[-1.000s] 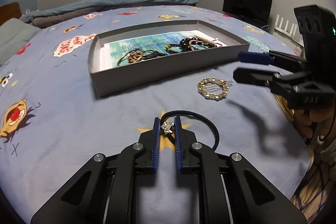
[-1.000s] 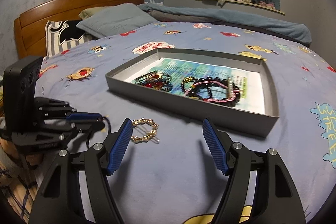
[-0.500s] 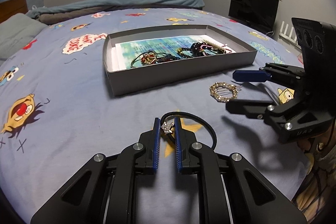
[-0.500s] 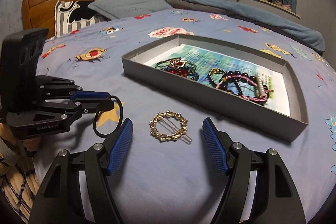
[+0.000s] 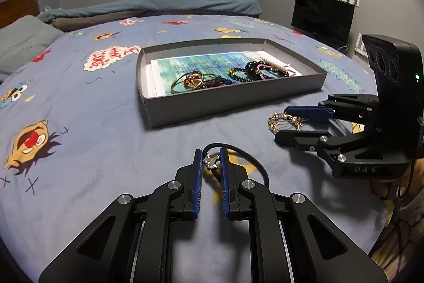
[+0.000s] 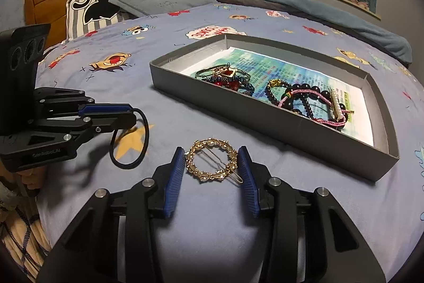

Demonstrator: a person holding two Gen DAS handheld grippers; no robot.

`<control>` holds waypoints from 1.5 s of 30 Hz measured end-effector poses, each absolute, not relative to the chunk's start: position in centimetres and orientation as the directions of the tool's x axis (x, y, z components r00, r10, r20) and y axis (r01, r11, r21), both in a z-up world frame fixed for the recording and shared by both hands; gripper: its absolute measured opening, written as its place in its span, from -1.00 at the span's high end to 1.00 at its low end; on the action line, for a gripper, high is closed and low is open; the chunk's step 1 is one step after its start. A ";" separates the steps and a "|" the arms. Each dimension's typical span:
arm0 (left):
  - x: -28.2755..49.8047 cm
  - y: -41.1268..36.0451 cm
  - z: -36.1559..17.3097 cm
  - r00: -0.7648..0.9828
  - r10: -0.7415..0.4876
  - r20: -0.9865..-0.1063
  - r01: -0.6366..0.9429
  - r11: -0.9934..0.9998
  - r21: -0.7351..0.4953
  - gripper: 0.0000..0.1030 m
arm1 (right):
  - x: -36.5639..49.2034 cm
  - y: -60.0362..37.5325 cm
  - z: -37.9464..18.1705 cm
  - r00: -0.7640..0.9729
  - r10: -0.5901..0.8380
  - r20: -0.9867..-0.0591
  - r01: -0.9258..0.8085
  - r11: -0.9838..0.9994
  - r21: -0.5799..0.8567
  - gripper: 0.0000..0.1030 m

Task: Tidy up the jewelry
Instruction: 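Carry the black hair tie and gold barrette over the gray box and lower them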

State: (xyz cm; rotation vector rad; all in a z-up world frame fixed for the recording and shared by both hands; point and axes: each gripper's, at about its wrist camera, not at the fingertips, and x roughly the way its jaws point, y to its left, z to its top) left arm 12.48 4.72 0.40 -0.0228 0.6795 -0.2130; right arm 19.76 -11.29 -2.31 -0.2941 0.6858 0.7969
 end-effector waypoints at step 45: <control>16.6 4.5 4.9 0.884 -0.223 -0.412 0.149 0.968 -0.202 0.74 | 22.2 -18.6 2.4 0.717 0.536 -0.445 -0.550 0.828 0.109 0.20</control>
